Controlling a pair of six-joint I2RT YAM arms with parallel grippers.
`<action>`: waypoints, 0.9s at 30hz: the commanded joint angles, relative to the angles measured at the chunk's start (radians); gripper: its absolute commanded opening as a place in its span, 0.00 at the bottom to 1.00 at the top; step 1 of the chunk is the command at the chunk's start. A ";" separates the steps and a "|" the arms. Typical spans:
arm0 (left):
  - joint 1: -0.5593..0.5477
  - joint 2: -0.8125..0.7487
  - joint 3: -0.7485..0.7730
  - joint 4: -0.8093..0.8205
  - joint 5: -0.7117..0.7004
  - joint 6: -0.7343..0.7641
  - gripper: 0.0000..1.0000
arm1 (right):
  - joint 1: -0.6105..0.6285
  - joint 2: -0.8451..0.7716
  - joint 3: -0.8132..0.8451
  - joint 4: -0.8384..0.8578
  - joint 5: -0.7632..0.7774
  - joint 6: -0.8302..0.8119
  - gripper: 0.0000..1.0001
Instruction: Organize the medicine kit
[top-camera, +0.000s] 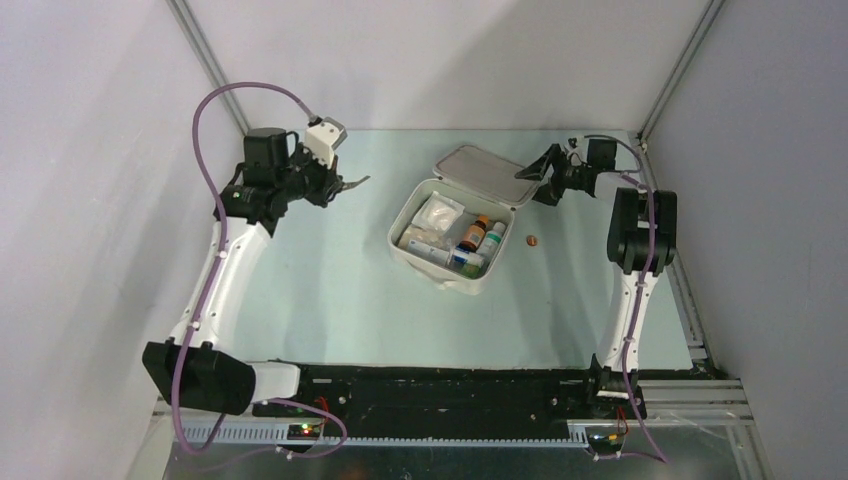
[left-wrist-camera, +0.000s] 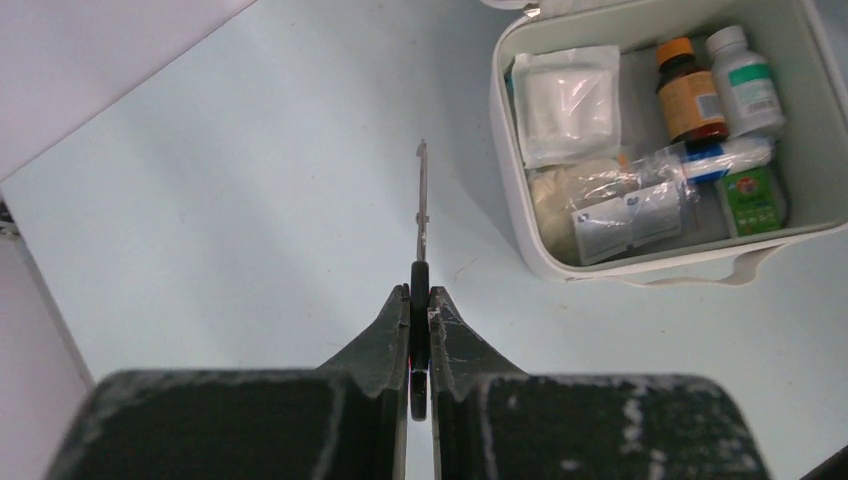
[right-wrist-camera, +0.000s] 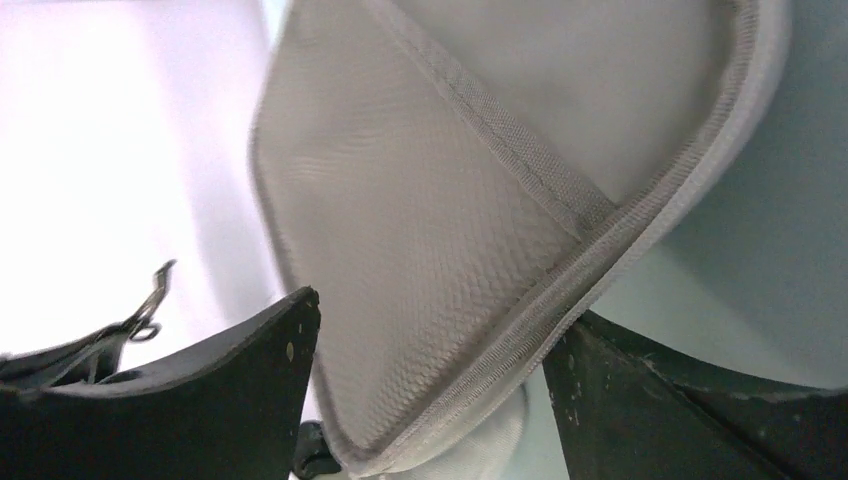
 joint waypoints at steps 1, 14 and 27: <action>0.008 0.013 0.072 -0.019 -0.029 0.050 0.00 | 0.001 -0.022 0.041 0.353 -0.286 0.100 0.78; -0.004 0.267 0.421 0.027 0.161 -0.114 0.00 | 0.078 -0.217 -0.063 0.133 -0.341 -0.295 0.28; -0.167 0.387 0.603 0.049 0.420 0.067 0.00 | 0.232 -0.464 -0.154 -0.385 -0.181 -1.027 0.06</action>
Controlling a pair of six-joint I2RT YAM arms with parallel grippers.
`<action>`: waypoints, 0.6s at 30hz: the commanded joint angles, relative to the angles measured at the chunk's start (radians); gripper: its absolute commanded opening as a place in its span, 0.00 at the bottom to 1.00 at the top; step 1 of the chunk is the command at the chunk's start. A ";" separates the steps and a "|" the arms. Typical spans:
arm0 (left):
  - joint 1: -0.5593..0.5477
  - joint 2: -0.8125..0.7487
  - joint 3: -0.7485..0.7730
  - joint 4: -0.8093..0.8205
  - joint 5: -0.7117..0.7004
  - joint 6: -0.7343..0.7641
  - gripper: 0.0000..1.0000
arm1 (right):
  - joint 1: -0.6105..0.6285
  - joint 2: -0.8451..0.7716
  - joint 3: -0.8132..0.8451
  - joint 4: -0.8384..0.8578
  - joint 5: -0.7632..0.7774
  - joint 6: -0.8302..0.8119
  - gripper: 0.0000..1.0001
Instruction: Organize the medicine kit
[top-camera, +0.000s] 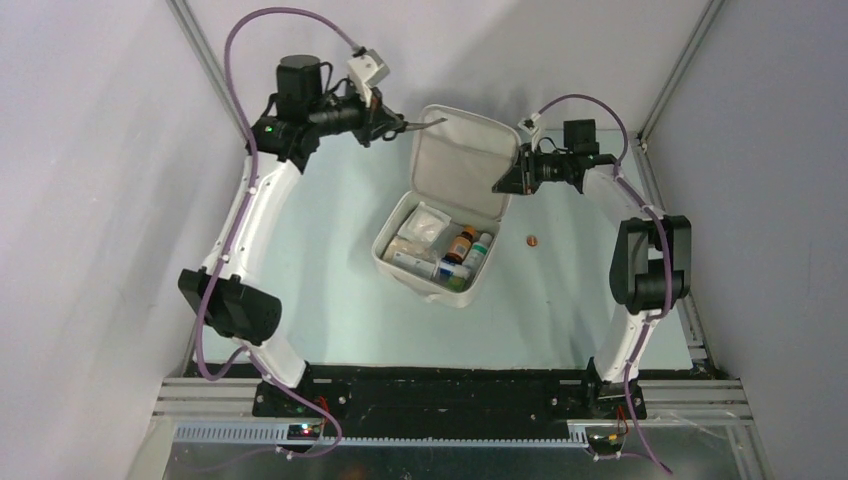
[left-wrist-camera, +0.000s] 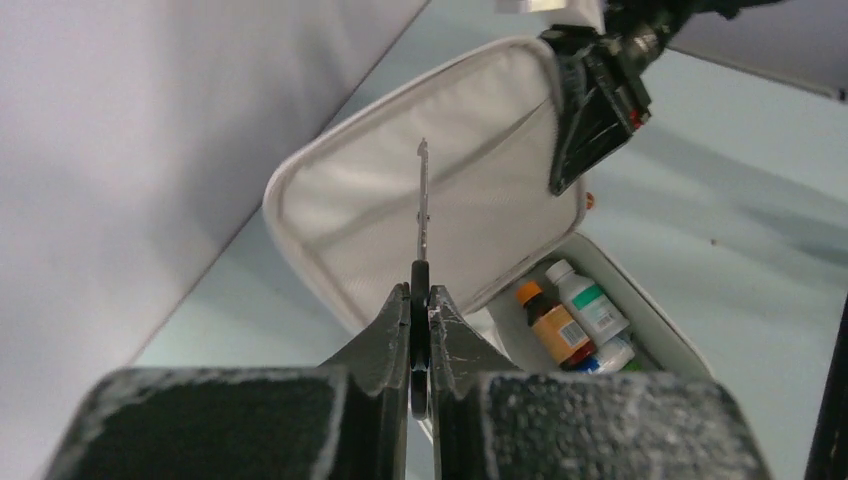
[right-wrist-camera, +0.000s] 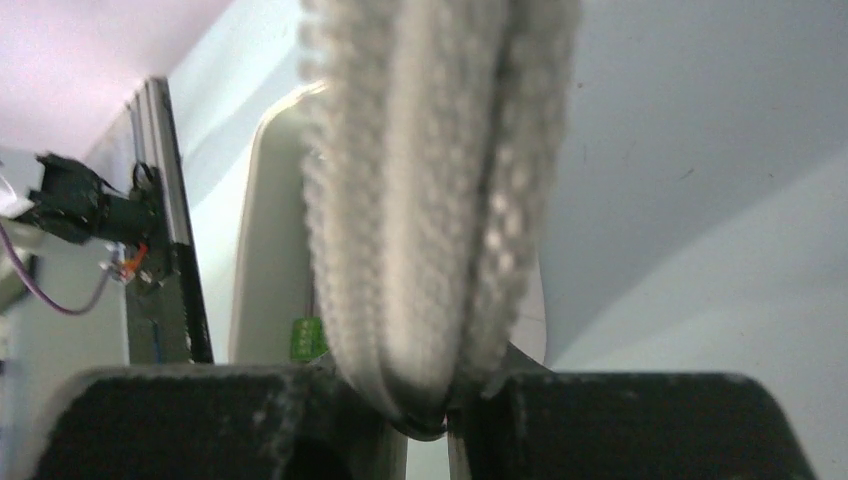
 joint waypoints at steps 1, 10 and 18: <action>-0.060 -0.014 0.010 0.024 0.118 0.182 0.00 | 0.061 -0.109 -0.055 -0.254 0.014 -0.271 0.05; -0.144 -0.091 -0.136 -0.053 0.005 0.558 0.00 | 0.138 -0.225 -0.132 -0.356 0.091 -0.479 0.03; -0.156 -0.222 -0.188 -0.091 0.007 0.722 0.00 | 0.155 -0.243 -0.139 -0.381 0.118 -0.516 0.02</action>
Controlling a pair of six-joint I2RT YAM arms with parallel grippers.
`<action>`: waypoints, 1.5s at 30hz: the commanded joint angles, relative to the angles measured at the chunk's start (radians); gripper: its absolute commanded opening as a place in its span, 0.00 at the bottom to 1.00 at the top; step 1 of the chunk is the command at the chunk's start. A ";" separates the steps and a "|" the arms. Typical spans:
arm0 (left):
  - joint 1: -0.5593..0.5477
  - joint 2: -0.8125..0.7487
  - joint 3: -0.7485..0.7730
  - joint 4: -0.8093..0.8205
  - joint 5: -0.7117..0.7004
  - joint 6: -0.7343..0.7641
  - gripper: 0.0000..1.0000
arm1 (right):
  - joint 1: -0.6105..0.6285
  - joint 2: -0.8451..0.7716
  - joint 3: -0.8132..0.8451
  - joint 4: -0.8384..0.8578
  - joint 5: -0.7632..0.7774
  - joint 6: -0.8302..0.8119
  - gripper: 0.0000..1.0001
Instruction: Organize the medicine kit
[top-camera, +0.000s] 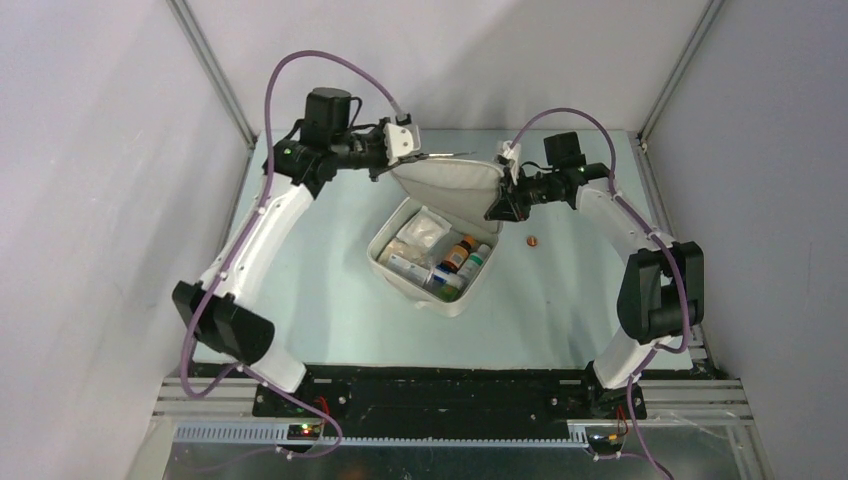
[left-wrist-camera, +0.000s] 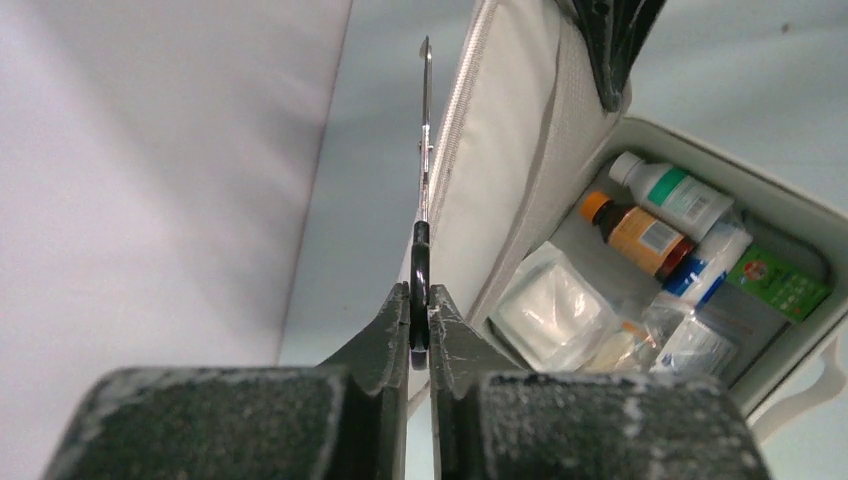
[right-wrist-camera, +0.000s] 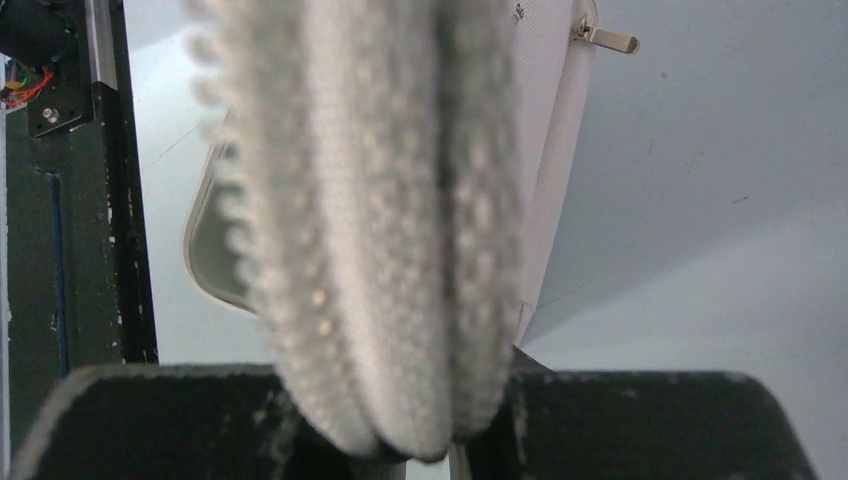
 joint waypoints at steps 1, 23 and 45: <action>-0.010 -0.150 -0.010 -0.008 -0.011 0.130 0.00 | 0.015 -0.023 -0.016 -0.110 0.004 -0.003 0.02; -0.038 -0.322 -0.206 -0.146 -0.106 0.472 0.00 | 0.036 -0.032 -0.016 -0.120 0.017 -0.043 0.02; -0.042 -0.075 -0.082 -0.147 -0.206 0.428 0.00 | 0.071 -0.062 -0.016 -0.126 0.056 -0.100 0.02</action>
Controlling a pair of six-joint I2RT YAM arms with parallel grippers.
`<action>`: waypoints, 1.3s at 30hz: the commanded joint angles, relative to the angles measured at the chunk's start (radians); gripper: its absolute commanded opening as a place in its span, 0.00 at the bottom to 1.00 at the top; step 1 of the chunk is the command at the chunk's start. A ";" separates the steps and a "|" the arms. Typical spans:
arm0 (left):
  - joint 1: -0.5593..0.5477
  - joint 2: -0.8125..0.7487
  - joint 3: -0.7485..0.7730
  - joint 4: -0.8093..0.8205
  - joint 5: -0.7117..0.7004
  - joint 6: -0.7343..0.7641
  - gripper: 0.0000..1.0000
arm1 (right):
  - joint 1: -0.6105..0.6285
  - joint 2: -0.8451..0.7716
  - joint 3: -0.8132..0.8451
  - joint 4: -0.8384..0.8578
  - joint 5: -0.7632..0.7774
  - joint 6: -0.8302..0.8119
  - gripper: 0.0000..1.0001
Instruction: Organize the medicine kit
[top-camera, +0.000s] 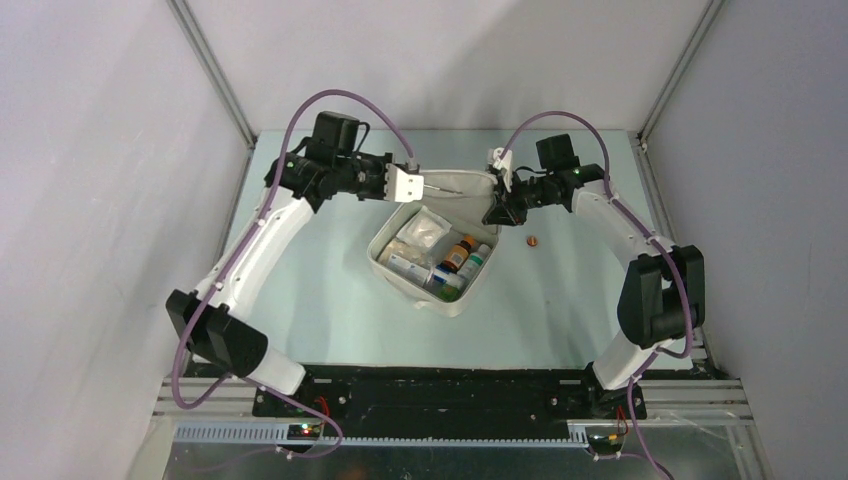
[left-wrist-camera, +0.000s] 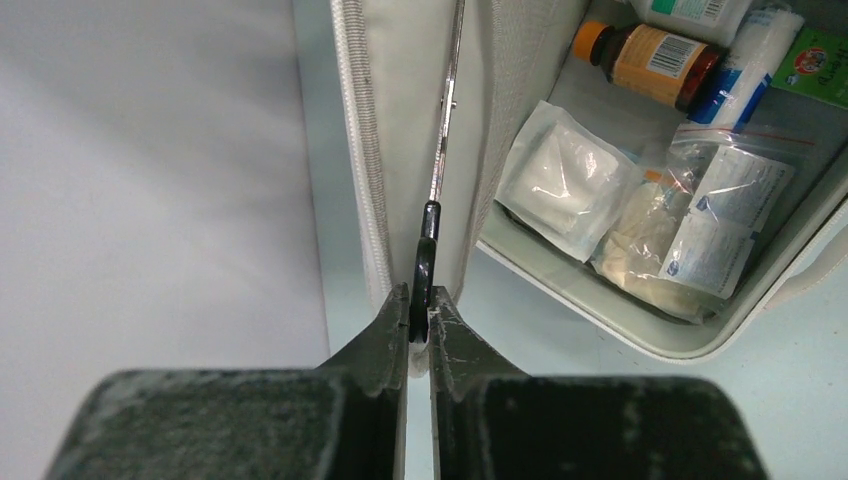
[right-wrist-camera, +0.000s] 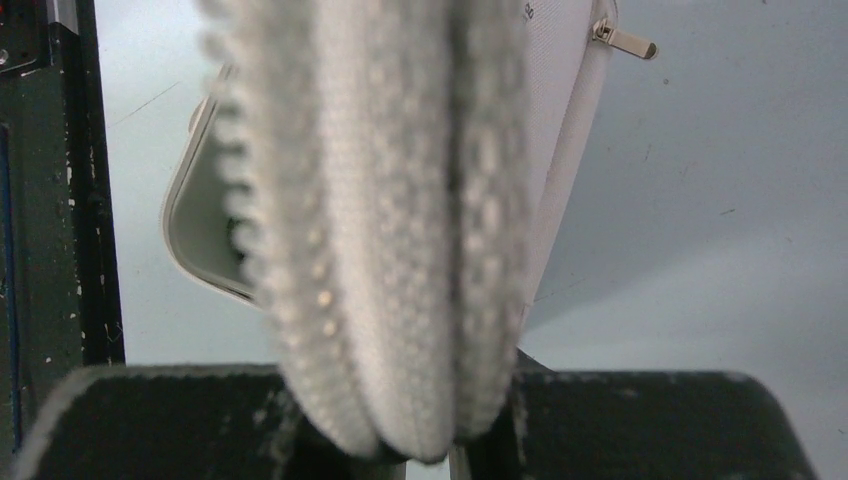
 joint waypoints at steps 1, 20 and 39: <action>-0.007 0.031 0.048 0.024 -0.009 0.019 0.00 | 0.025 -0.041 -0.013 -0.068 -0.004 0.019 0.02; -0.083 0.238 0.154 0.027 -0.049 0.133 0.20 | 0.050 -0.060 -0.014 -0.034 0.022 -0.017 0.06; -0.040 0.057 0.183 0.031 0.014 -0.019 0.78 | 0.005 -0.010 0.058 -0.086 0.028 -0.008 0.14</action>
